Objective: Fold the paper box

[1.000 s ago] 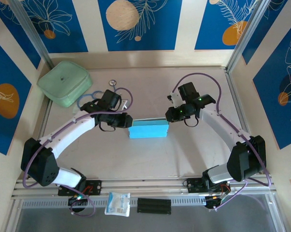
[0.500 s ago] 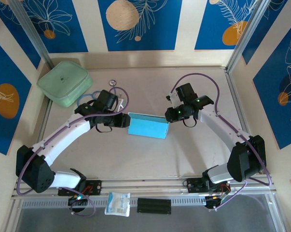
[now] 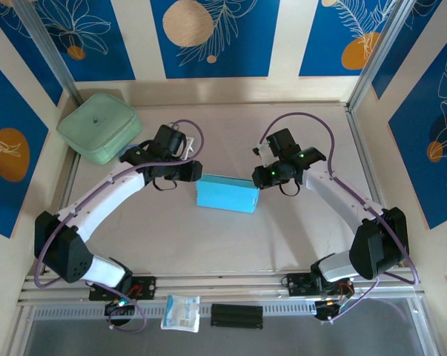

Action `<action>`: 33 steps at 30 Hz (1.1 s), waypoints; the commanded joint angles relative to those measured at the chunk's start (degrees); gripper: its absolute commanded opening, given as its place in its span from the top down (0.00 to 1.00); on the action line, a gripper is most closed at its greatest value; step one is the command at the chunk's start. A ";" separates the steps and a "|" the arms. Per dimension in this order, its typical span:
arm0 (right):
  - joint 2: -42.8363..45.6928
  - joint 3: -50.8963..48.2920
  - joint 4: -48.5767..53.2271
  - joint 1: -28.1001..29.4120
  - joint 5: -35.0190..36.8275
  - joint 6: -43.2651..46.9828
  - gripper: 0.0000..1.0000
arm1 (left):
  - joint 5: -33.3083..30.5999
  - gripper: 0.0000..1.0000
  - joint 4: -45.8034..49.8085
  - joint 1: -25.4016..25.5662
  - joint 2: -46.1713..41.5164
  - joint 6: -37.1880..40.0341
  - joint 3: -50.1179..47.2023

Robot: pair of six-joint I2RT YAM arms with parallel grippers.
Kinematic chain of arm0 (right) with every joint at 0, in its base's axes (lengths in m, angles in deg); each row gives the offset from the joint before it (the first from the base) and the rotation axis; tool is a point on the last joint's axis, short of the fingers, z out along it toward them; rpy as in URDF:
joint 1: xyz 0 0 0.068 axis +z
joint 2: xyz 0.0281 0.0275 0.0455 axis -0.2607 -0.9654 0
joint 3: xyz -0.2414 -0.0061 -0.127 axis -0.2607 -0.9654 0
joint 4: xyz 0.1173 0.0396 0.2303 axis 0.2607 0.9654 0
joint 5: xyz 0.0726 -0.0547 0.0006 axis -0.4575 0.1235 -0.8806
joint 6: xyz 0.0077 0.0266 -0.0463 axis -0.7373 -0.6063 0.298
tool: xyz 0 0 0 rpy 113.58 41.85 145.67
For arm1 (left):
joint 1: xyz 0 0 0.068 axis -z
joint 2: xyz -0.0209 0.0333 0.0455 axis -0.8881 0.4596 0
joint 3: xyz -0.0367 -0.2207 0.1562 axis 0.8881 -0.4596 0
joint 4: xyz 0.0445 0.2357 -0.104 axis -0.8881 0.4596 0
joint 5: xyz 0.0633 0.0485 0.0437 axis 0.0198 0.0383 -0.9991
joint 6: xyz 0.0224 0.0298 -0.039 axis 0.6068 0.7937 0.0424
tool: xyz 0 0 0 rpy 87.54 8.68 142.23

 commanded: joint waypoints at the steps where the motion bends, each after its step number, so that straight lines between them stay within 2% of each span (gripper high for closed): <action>1: -1.27 -1.55 7.82 1.16 0.90 -0.10 0.87 | -0.87 0.64 -1.12 -1.61 2.04 -4.17 1.43; 5: -1.13 -1.72 8.21 1.51 1.26 -0.01 0.87 | 2.40 0.64 -4.07 -2.42 3.08 -6.60 -0.32; 9: -1.09 -2.07 8.36 1.88 1.47 0.22 0.87 | 3.07 0.62 -5.63 -2.59 4.36 -6.95 -1.39; 15: -1.08 -1.93 7.79 2.44 1.82 -0.01 0.87 | 7.80 0.55 -12.30 -2.59 3.58 -8.50 -5.00; 18: -1.22 -1.51 7.51 3.04 1.98 0.09 0.87 | 5.02 0.52 -14.95 -2.59 2.71 -8.92 -9.19; 21: -1.56 -1.12 7.51 3.55 2.23 0.18 0.87 | 5.12 0.52 -16.34 -2.59 2.26 -8.56 -11.18; 25: -1.80 -0.58 7.66 4.41 2.93 -0.07 0.88 | 6.53 0.55 -22.34 -1.85 -1.15 -9.72 -15.42; 28: -1.81 -0.33 7.43 4.89 3.38 -0.47 0.88 | 7.41 0.60 -28.83 0.85 -4.51 -11.13 -20.91; 33: -2.26 0.67 6.75 5.28 4.58 -1.64 0.88 | 3.51 0.66 -35.07 5.51 -11.53 -14.48 -30.31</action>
